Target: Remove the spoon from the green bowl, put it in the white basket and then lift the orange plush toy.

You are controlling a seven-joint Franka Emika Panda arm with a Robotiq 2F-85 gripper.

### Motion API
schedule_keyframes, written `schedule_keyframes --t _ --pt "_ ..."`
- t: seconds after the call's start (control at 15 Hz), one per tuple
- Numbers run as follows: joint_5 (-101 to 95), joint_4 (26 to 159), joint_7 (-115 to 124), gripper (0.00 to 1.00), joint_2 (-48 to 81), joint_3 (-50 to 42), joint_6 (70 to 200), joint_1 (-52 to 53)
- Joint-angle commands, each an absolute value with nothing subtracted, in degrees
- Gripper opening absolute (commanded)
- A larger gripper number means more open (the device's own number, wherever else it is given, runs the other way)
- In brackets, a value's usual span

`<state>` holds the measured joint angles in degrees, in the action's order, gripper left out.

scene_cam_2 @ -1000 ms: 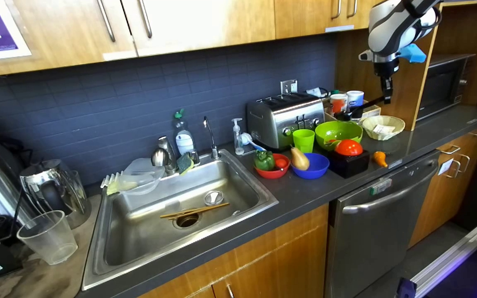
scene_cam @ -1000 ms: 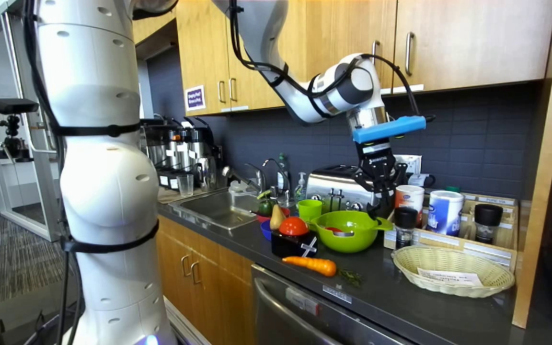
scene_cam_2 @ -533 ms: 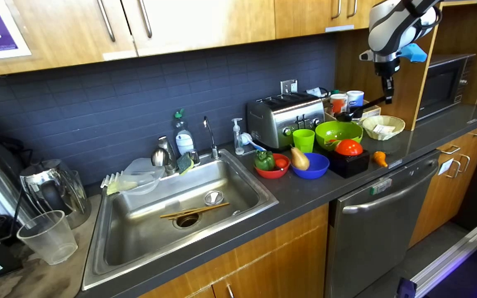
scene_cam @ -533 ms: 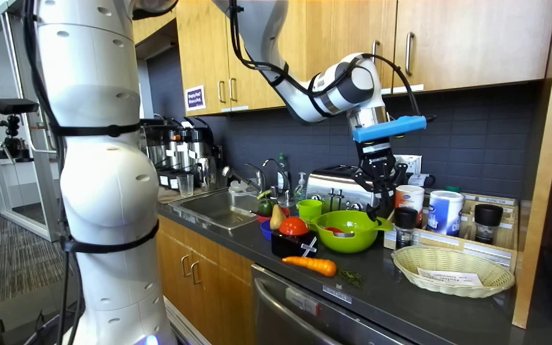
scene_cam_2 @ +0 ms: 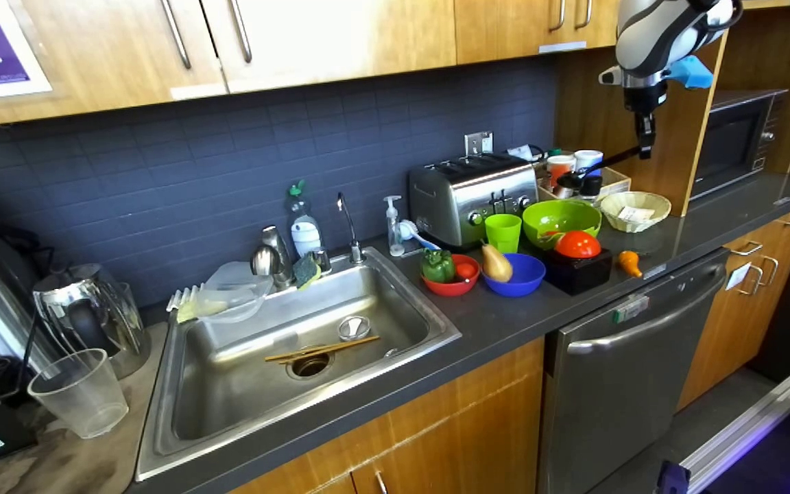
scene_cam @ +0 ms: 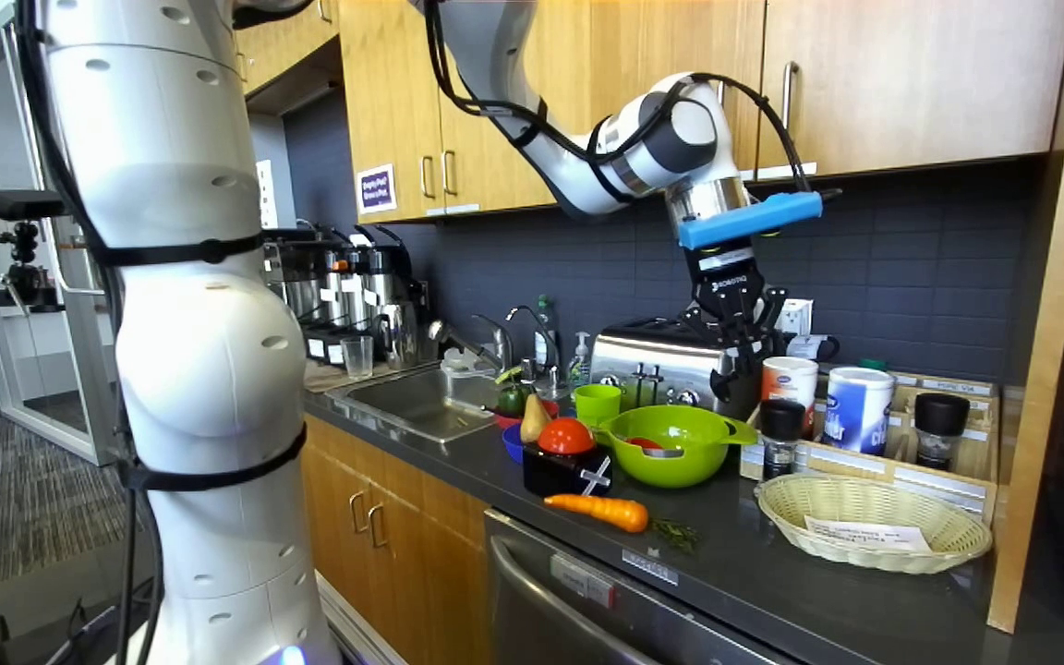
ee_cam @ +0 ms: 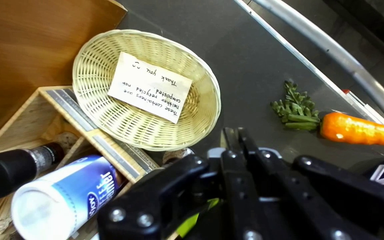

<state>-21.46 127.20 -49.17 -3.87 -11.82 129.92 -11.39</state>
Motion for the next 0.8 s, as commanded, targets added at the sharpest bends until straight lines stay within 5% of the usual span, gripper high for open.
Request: schedule_keyframes --t 0.0,0.73 --pt "-23.02 129.11 -48.21 0.01 -8.16 -12.0 128.99 -11.57" --pt "-29.78 130.95 -36.13 0.01 -11.04 -13.28 128.33 -13.85"
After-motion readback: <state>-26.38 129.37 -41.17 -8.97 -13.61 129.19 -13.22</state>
